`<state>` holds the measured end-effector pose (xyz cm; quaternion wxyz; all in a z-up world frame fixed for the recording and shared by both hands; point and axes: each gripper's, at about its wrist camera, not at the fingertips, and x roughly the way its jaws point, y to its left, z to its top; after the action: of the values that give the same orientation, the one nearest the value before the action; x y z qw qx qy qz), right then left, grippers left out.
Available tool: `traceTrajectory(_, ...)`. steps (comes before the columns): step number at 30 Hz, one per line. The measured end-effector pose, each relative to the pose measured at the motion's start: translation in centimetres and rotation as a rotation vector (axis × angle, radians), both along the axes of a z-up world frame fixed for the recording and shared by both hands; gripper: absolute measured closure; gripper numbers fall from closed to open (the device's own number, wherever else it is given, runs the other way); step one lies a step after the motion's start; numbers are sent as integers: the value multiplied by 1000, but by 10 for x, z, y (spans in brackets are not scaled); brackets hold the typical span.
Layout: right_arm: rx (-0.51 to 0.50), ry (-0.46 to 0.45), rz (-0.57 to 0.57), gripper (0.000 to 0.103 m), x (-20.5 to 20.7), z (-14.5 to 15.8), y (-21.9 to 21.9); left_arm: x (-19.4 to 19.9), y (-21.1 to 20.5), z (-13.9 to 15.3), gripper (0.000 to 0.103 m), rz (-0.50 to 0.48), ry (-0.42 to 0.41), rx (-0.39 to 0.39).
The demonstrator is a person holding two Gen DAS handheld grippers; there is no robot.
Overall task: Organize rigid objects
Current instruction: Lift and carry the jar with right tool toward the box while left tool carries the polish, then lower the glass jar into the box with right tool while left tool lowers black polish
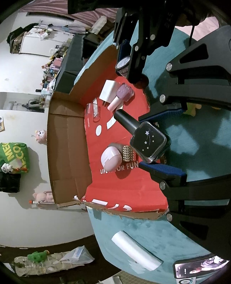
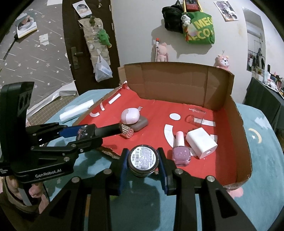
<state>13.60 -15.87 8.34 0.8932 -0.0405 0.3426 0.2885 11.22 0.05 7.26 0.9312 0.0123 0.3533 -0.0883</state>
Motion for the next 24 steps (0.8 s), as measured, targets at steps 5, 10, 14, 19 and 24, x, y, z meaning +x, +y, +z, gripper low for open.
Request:
traceTrajectory(5, 14, 3, -9, 70, 8, 0, -1, 11, 1, -4, 61, 1, 23, -6)
traceTrajectory(10, 21, 7, -13, 70, 15, 0, 0, 20, 1, -7, 61, 3, 32, -1)
traceTrajectory(14, 12, 9, -12, 70, 22, -3, 4, 26, 1, -11, 61, 1, 47, 1)
traceTrajectory(19, 8, 46, -12, 70, 34, -15, 7, 35, 2, -20, 61, -3, 74, 2)
traceTrajectory(24, 9, 75, -18, 70, 46, -23, 8, 45, 3, -28, 61, -7, 112, -12)
